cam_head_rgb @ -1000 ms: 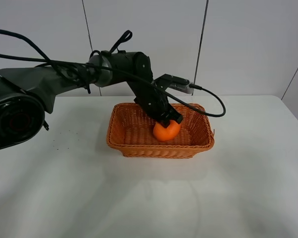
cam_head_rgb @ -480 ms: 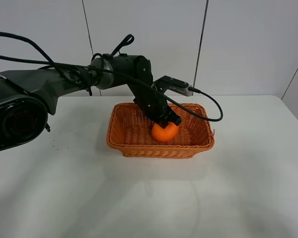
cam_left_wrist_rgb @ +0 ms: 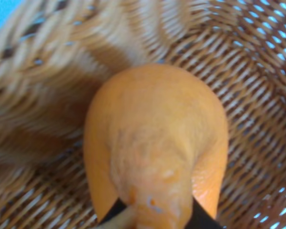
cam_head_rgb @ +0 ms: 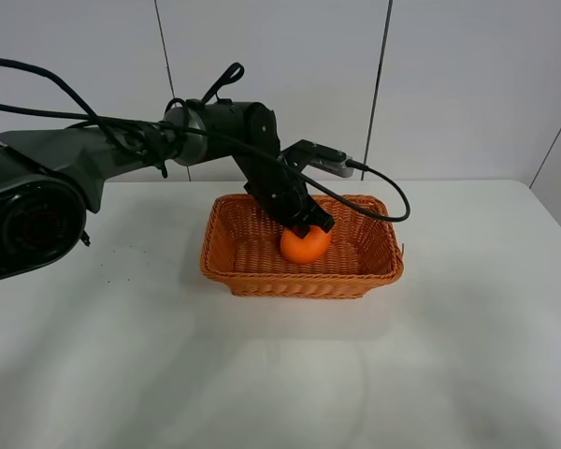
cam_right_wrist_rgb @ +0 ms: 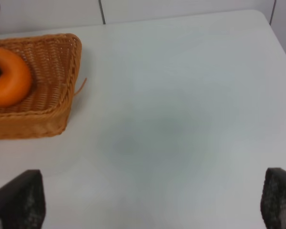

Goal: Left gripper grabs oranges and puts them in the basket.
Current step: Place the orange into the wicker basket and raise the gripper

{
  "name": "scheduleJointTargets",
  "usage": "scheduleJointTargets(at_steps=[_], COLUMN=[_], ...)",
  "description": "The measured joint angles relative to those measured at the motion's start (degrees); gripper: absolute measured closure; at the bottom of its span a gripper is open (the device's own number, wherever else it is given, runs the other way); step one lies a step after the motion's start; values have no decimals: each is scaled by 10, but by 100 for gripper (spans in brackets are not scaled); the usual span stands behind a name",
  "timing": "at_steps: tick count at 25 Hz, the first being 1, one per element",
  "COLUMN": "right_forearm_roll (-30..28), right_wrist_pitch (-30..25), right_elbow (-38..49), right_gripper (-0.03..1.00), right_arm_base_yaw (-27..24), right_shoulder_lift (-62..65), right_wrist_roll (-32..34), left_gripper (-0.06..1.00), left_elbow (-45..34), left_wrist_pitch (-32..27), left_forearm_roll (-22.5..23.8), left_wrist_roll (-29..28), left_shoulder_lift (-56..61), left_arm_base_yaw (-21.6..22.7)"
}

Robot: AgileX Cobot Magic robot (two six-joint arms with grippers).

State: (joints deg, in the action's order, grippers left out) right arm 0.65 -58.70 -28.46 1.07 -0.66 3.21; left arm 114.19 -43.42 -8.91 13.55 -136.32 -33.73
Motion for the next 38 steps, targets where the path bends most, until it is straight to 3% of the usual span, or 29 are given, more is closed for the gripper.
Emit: scheduleJointTargets(at_steps=[7,9,16,19,23,38], right_forearm_roll=[0,0,0,0,0,0], right_wrist_pitch=[0,0,0,0,0,0], right_elbow=[0,0,0,0,0,0], right_gripper=[27,27,27,27,27,27], right_arm_base_yaw=[0,0,0,0,0,0], right_shoulder_lift=[0,0,0,0,0,0], right_wrist_roll=[0,0,0,0,0,0], left_gripper=[82,77,23,10,5,4], left_elbow=[0,0,0,0,0,19], left_wrist_pitch=[0,-3,-8,-8,-12,-32], left_forearm_roll=[1,1,2,2,2,23], left_wrist_roll=[-6,-3,5,5,5,2], left_shoulder_lift=[0,0,0,0,0,42], left_arm_base_yaw=[3,3,3,3,3,3])
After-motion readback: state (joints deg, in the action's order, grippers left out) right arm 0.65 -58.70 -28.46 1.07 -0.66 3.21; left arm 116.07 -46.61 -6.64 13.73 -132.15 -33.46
